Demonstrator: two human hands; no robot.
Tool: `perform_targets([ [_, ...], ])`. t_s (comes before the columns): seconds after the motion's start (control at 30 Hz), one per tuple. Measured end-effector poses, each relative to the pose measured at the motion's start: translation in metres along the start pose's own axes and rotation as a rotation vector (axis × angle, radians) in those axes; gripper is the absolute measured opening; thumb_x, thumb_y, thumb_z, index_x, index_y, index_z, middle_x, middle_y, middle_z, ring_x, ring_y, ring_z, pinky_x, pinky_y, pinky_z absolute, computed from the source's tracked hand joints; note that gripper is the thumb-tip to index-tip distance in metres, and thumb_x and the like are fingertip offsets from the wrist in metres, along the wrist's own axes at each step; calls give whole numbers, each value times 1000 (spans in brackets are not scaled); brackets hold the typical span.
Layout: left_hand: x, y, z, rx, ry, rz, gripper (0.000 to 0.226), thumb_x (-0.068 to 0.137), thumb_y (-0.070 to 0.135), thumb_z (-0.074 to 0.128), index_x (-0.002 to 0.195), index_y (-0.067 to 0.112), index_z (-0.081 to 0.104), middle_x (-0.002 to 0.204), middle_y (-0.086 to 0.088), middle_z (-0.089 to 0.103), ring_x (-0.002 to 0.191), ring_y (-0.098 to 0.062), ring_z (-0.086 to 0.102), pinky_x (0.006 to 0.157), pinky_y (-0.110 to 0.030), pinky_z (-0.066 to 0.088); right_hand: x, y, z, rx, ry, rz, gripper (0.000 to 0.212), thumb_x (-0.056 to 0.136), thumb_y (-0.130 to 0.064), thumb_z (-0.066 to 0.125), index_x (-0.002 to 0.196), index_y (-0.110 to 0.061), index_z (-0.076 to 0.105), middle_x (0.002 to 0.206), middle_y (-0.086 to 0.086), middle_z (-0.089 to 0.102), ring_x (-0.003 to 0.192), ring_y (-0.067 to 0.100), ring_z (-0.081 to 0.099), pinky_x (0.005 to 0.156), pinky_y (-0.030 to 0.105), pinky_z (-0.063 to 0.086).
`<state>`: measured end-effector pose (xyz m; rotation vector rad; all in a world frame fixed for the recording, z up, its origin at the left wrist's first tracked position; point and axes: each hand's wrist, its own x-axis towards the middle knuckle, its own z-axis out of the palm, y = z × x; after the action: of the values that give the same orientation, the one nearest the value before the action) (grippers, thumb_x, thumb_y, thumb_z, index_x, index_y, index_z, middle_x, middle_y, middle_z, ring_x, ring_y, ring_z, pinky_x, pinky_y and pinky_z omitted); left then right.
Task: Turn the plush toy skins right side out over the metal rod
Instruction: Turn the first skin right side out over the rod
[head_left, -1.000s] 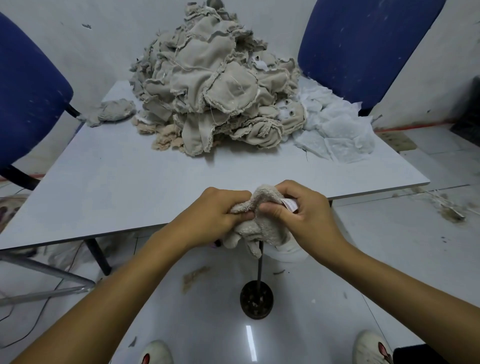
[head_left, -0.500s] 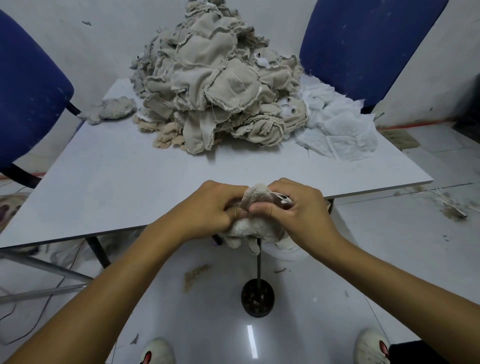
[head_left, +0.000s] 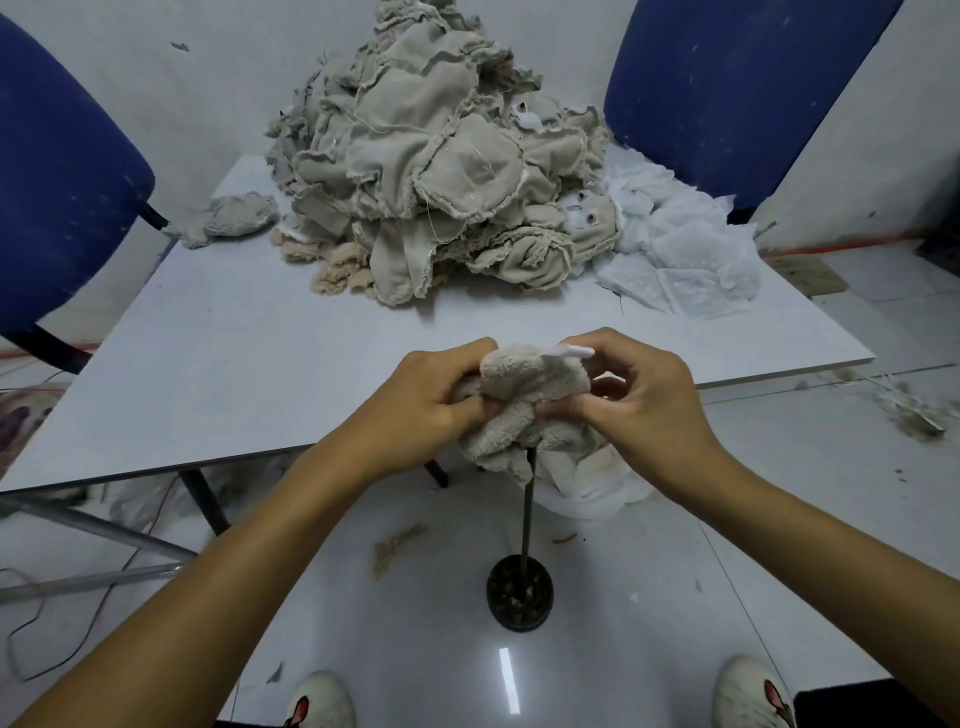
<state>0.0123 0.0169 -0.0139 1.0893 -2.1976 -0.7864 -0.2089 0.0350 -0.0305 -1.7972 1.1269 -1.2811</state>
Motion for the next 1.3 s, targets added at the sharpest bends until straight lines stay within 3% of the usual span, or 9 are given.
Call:
perform_targets([
  [0.17, -1, -3, -1, 64, -60, -7, 5, 81, 21, 58, 82, 23, 53, 71, 6, 58, 68, -17, 53, 63, -35, 42, -3, -8, 8, 18, 36, 1, 35, 64, -38, 82, 97, -37, 70, 90, -12, 73, 83, 12, 69, 75, 29, 58],
  [0.27, 1, -1, -4, 124, -85, 16, 21, 79, 20, 56, 77, 38, 46, 70, 16, 57, 67, -4, 52, 61, -25, 39, -3, -8, 9, 27, 56, 13, 35, 65, -37, 82, 98, -30, 72, 89, -10, 73, 83, 14, 69, 76, 32, 58],
  [0.43, 2, -1, 0, 228, -119, 48, 22, 73, 12, 50, 82, 32, 50, 75, 15, 58, 72, -8, 48, 63, -20, 39, -5, -9, 17, 149, 156, 71, 35, 64, -27, 86, 96, -22, 74, 86, -5, 75, 84, 12, 71, 78, 24, 57],
  [0.57, 3, 6, 3, 206, -130, 25, 37, 70, 16, 51, 76, 52, 42, 75, 32, 55, 73, 9, 50, 63, -11, 36, -7, -15, 19, 153, 182, 55, 34, 66, -29, 82, 97, -19, 75, 86, -5, 76, 85, 10, 72, 79, 23, 57],
  [0.73, 5, 13, -3, -72, -36, 49, 33, 69, 25, 63, 100, 33, 56, 93, 9, 62, 87, -12, 58, 73, -35, 45, 2, -27, 4, -41, 99, -82, 30, 73, -31, 80, 101, -23, 74, 92, -12, 74, 88, 7, 71, 80, 22, 57],
  [0.83, 8, 24, -1, -86, 96, 145, 39, 82, 43, 61, 115, 22, 62, 110, 5, 64, 104, -17, 60, 86, -31, 46, 9, -27, -4, -256, 38, -240, 28, 77, -22, 82, 105, -23, 75, 96, -11, 73, 88, 5, 68, 79, 26, 56],
  [1.0, 11, 29, 7, 23, 313, 204, 23, 87, 28, 73, 102, 10, 69, 94, 5, 69, 84, -5, 64, 74, -23, 48, 13, -23, -4, -429, -5, -388, 26, 79, -14, 80, 105, -16, 78, 95, 2, 63, 84, 7, 56, 74, 12, 43],
  [1.13, 7, 21, 11, -84, 356, 140, 16, 82, 10, 76, 97, 14, 70, 87, 6, 70, 79, -12, 65, 70, -31, 51, 11, -22, -1, -265, -47, -306, 38, 72, -21, 85, 109, -23, 74, 95, -2, 62, 89, 8, 60, 79, 15, 50],
  [1.3, 5, 15, 21, -243, 325, 11, 12, 78, 22, 75, 87, 26, 69, 82, 15, 69, 77, -6, 64, 70, -23, 49, 9, -17, -2, 209, -8, 48, 56, 67, -4, 87, 112, -28, 63, 90, 1, 70, 84, 16, 71, 76, 28, 59],
])
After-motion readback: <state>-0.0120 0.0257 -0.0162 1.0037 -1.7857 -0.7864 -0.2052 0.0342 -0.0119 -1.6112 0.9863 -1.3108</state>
